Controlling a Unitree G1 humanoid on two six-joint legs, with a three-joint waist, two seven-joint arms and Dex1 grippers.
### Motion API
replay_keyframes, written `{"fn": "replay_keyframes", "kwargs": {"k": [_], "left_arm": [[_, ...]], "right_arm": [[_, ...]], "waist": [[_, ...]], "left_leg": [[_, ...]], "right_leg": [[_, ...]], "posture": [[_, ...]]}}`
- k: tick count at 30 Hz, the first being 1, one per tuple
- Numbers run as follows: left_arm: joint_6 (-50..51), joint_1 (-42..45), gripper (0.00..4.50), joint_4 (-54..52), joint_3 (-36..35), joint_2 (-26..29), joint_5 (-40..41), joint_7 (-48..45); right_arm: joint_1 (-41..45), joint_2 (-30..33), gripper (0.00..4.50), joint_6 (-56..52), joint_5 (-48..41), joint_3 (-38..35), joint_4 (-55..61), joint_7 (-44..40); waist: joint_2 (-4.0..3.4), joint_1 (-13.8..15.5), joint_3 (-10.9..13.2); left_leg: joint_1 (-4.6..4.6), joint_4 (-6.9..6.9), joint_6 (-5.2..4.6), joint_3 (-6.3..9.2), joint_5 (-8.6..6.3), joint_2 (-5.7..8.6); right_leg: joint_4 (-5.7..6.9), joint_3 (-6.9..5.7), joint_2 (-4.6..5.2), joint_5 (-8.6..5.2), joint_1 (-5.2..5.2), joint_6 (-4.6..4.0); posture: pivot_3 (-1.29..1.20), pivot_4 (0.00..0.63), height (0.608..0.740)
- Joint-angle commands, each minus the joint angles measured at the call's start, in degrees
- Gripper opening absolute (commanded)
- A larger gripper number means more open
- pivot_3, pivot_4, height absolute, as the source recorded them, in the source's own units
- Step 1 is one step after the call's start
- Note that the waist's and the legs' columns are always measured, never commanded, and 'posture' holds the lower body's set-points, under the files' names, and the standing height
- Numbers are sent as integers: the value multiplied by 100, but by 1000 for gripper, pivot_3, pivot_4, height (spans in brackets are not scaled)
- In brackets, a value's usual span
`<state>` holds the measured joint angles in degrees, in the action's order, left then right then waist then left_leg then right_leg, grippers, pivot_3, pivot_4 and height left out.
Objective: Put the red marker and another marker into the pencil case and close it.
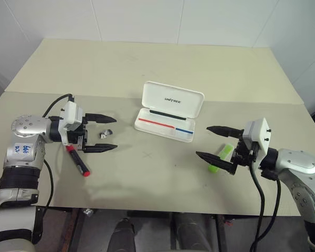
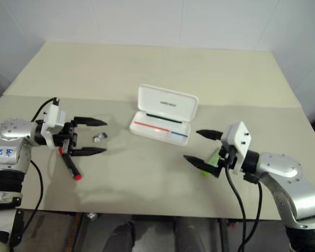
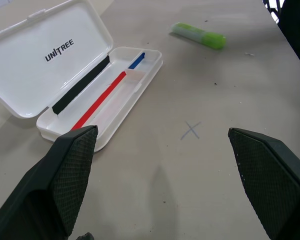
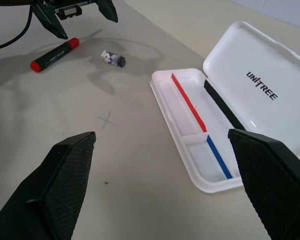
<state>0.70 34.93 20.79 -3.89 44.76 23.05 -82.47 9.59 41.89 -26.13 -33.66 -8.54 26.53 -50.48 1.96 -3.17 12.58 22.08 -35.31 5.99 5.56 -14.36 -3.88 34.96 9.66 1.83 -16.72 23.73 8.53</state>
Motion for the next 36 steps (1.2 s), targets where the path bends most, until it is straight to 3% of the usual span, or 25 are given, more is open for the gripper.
{"fn": "replay_keyframes", "kwargs": {"k": [1, 7, 22, 36], "left_arm": [[-31, 56, 4485, -128, -188, 116, 64, -6], [174, -391, 4485, -596, -363, 139, 223, 163], [322, -949, 4485, -1229, -792, 201, 294, 633], [455, -1391, 4485, -1610, -1042, 412, 354, 797]], "right_arm": [[148, -50, 4500, 138, -21, 38, 10, -70], [554, -145, 4500, 215, 159, 489, -563, -331], [2753, -307, 4500, -63, 1408, 1919, -2806, -990], [3054, -560, 4500, -237, 1922, 2469, -3192, -1406]], "waist": [[0, 0, 0], [0, -20, 0], [-2, -19, 1], [-3, -49, 2]], "left_leg": [[0, 1, 0, 0, 0, 0], [-1, 2, 0, -1, 0, -1], [3, 11, -1, -2, 0, -3], [8, 18, -5, -3, -3, -4]], "right_leg": [[0, 0, 0, 0, 0, 0], [1, 0, 0, 3, 1, 6], [15, -4, 0, 11, 18, 21], [17, -6, 0, 23, 28, 47]], "posture": [[0, 150, 740], [0, 150, 740], [0, 150, 740], [0, 150, 740]]}}
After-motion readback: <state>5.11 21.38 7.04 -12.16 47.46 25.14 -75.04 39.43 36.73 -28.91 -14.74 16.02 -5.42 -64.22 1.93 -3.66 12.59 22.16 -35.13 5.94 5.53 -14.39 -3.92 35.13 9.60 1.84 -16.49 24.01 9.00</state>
